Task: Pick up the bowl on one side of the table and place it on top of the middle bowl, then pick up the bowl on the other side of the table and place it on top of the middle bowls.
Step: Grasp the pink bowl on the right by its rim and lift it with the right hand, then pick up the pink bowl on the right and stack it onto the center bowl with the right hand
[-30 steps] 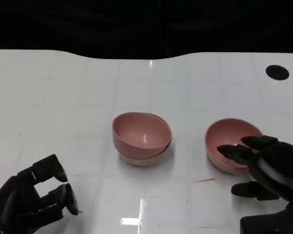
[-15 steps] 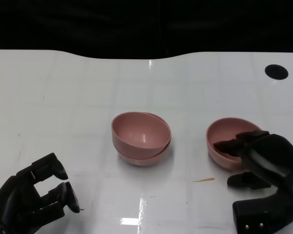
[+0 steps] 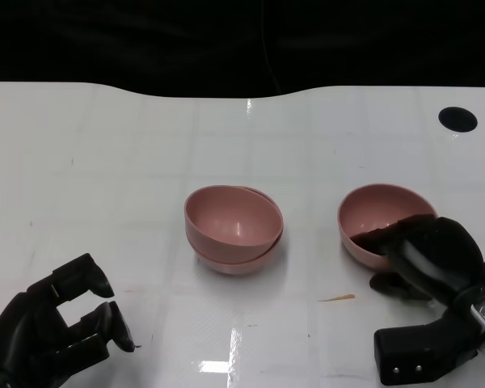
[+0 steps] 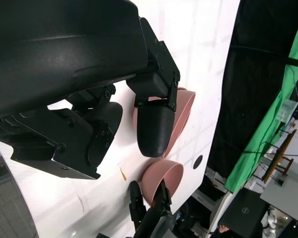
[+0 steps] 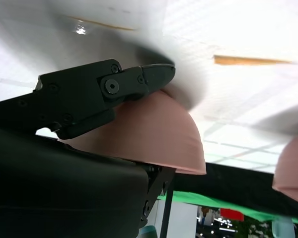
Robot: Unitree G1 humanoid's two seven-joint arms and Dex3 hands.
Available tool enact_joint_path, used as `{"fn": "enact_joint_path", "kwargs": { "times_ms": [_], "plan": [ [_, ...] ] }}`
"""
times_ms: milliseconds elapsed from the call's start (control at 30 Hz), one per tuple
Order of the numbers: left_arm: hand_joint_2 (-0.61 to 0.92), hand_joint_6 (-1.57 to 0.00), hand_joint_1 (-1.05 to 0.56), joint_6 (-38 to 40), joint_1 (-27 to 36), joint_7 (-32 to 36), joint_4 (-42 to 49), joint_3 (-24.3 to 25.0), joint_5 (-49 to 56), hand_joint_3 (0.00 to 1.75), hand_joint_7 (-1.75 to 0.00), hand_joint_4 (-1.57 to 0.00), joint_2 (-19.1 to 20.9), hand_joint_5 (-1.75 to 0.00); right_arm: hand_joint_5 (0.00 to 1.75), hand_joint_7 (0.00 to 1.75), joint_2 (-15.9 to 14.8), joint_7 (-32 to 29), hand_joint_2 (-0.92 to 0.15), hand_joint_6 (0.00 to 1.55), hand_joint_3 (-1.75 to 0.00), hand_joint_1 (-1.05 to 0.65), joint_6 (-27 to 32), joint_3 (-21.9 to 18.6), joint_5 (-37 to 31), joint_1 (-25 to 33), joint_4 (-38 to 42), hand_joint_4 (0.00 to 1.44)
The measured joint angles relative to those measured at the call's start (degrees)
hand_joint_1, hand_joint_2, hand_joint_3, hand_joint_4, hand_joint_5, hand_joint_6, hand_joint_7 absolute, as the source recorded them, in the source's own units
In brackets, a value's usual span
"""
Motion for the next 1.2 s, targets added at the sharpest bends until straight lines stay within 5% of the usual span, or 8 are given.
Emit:
{"fn": "enact_joint_path", "kwargs": {
  "times_ms": [67,167,700,1200],
  "plan": [
    [0.89,-0.68,0.16,0.6,0.0,0.5,-0.1,0.0,0.0,1.31,-1.75,-0.89,-0.1,-1.75,1.66,1.44,0.0,-2.2,-0.92,0.63,-0.27,-0.21,-2.1,0.5,0.7,-0.7,1.2,0.68],
    [0.89,-0.68,0.17,0.7,0.0,0.8,-0.1,0.0,0.0,1.31,-1.75,-0.88,-0.2,-1.75,1.74,1.71,-0.1,-4.2,-0.92,0.49,-0.25,-0.17,-3.8,1.4,0.9,-1.4,2.0,0.66],
    [0.89,-0.66,0.17,0.4,-0.1,0.9,0.1,0.0,0.3,1.30,-1.75,-0.87,-0.3,-1.75,1.75,1.75,-4.8,-3.8,-0.92,0.54,-0.21,-0.20,-12.3,2.1,1.5,-5.7,-8.7,0.78],
    [0.90,-0.67,0.16,0.3,-0.6,0.7,0.4,-0.1,1.8,1.26,-1.75,-0.86,-0.3,-1.75,1.75,1.75,-4.5,7.5,-0.84,0.59,-0.17,-0.24,-13.0,0.5,1.5,-11.5,-24.9,0.83]
  ]
}}
